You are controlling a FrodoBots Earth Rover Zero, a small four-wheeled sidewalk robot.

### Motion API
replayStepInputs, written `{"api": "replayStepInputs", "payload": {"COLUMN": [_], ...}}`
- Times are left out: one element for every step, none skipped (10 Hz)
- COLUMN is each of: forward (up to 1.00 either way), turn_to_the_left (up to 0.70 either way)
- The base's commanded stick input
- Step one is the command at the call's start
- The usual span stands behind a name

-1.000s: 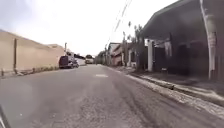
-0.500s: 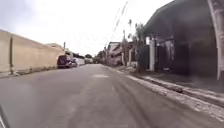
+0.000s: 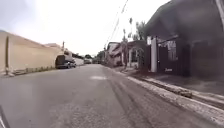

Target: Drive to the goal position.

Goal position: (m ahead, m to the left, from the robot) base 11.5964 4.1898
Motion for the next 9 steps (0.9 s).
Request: {"api": "replayStepInputs", "payload": {"forward": [0.7, 0.7, 0.7, 0.7, 0.7, 0.7, 0.7, 0.7, 0.7], "turn_to_the_left": [0.01, 0.01, 0.01, 0.01, 0.01, 0.01, 0.01, 0.01, 0.01]}}
